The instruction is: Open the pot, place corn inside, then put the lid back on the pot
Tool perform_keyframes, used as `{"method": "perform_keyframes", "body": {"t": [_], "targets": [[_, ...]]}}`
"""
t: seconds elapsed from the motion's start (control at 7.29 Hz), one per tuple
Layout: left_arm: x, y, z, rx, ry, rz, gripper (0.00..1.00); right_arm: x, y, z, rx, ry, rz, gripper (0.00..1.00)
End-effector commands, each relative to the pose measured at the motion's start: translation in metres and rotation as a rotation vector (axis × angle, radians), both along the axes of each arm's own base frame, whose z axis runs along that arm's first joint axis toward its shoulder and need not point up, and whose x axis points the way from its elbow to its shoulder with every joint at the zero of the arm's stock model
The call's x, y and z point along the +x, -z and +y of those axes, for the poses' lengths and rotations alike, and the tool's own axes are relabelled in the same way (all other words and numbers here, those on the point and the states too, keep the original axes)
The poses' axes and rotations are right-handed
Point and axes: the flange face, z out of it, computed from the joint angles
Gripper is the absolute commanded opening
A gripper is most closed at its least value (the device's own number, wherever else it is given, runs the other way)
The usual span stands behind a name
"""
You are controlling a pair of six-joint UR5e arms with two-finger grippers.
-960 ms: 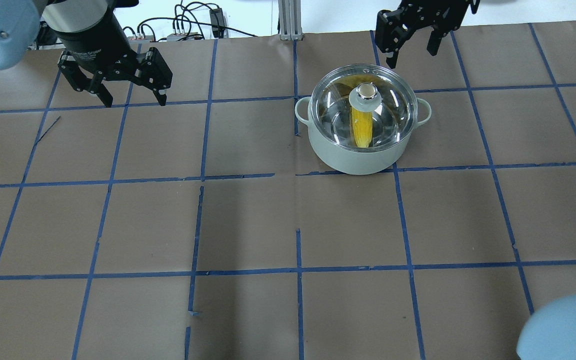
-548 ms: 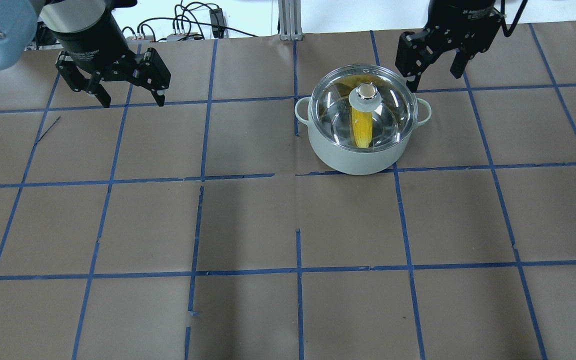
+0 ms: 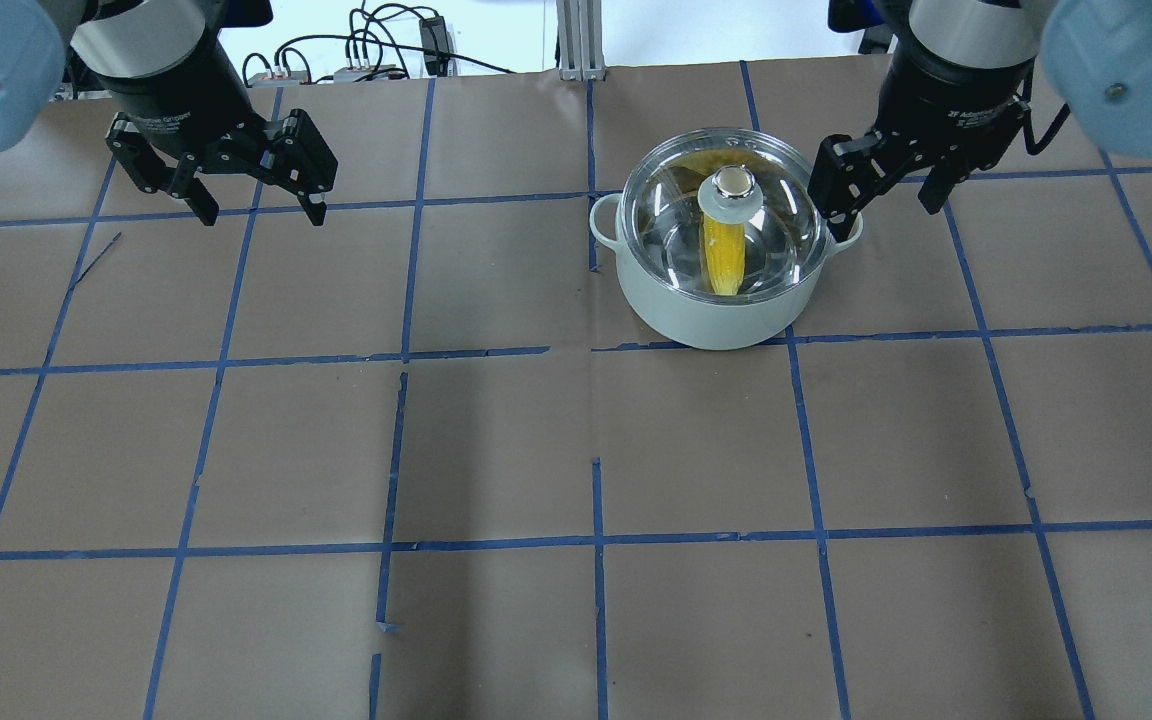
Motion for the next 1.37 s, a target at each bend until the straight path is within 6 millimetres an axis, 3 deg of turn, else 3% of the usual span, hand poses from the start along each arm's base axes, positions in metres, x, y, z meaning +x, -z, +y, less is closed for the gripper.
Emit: {"method": "perform_keyframes", "body": {"t": [0.0,0.69,0.82,1.23], "targets": [[-0.0001,-0.0002,0.0,-0.002,0.004,0.002,1.0,0.0006,0.0045,0.002,-0.004,0.004,0.002,0.85],[0.001,-0.0015,0.0011,-0.002,0.001,-0.001,1.0,0.0032,0.0089,0.0046,0.004,0.001,-0.009,0.9],[0.001,-0.0015,0.0011,-0.002,0.001,-0.001,1.0,0.0041,0.009,0.0049,0.006,-0.001,-0.01,0.99],[0.0008,-0.0015,0.0011,-0.002,0.001,0.0,1.0,0.0043,0.008,0.0045,0.001,0.008,-0.012,0.99]]}}
